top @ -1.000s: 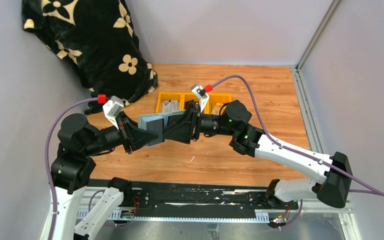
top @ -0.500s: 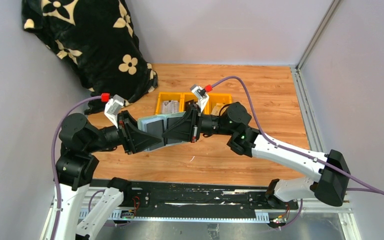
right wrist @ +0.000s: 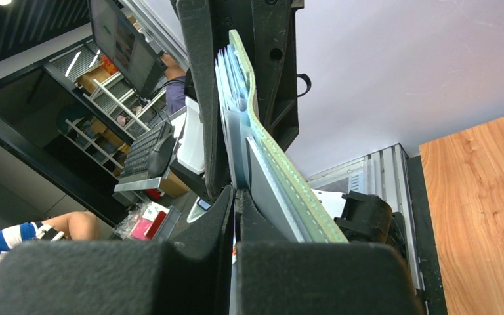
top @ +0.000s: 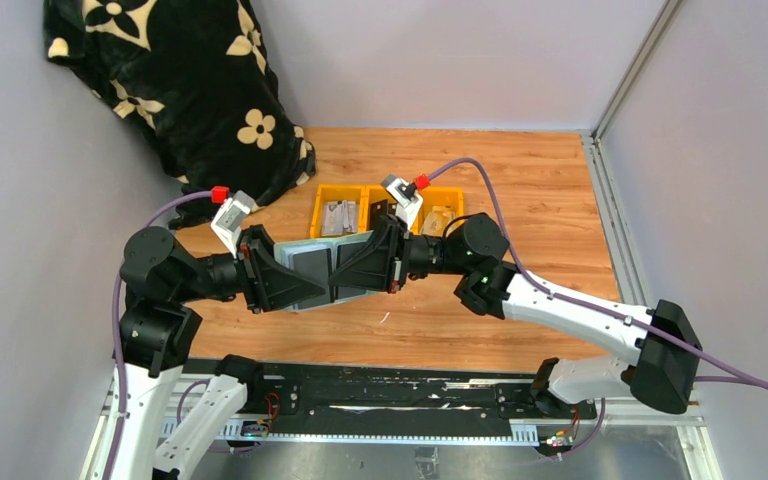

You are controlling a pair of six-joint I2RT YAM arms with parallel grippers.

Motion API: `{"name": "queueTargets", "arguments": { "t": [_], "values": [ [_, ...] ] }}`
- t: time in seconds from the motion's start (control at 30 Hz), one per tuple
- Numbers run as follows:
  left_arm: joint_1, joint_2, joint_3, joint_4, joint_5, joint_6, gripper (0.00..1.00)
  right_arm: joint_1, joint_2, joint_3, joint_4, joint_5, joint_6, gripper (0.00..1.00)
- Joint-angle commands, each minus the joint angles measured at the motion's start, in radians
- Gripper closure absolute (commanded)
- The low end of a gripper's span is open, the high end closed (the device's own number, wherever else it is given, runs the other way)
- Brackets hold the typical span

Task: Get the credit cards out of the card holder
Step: Remove the credit card from the card holder.

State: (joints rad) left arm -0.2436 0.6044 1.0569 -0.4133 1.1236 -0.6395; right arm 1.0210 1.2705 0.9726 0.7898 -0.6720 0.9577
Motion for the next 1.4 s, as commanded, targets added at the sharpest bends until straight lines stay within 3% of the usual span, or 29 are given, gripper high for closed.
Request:
{"name": "queueTargets", "arguments": {
  "t": [0.0, 0.3, 0.53, 0.87, 0.97, 1.03, 1.1, 1.2, 1.3, 1.37],
  "values": [
    [-0.015, 0.004, 0.013, 0.056, 0.128, -0.052, 0.76, -0.008, -0.008, -0.048, 0.045, 0.062, 0.013, 1.00],
    [-0.016, 0.010, 0.028, 0.056, 0.120, -0.054, 0.80, -0.016, -0.098, -0.133, 0.038, 0.108, -0.017, 1.00],
    [-0.016, 0.019, 0.040, 0.058, 0.105, -0.048, 0.93, -0.017, -0.124, -0.142, 0.025, 0.094, -0.027, 1.00],
    [-0.016, 0.025, 0.062, 0.034, 0.099, -0.022, 0.95, -0.015, -0.186, -0.164, -0.027, 0.118, -0.061, 1.00],
    [-0.015, 0.025, 0.062, 0.026, 0.078, -0.009, 1.00, -0.011, -0.165, -0.136, -0.018, 0.098, -0.051, 0.99],
    [-0.016, 0.025, 0.065, 0.008, 0.054, 0.007, 1.00, 0.000, -0.145, -0.118, 0.004, 0.085, -0.043, 0.90],
    [-0.016, 0.028, 0.075, -0.032, 0.024, 0.042, 1.00, 0.015, -0.120, -0.094, 0.019, 0.076, -0.036, 0.71],
    [-0.016, 0.036, 0.096, -0.092, -0.008, 0.103, 1.00, 0.019, -0.088, -0.074, 0.068, 0.071, -0.008, 0.62],
    [-0.014, 0.037, 0.107, -0.117, -0.006, 0.120, 1.00, 0.019, -0.078, -0.071, 0.108, 0.084, 0.006, 0.63],
    [-0.015, 0.037, 0.111, -0.132, -0.004, 0.135, 1.00, 0.017, -0.079, -0.070, 0.108, 0.085, 0.006, 0.79]
  ]
}}
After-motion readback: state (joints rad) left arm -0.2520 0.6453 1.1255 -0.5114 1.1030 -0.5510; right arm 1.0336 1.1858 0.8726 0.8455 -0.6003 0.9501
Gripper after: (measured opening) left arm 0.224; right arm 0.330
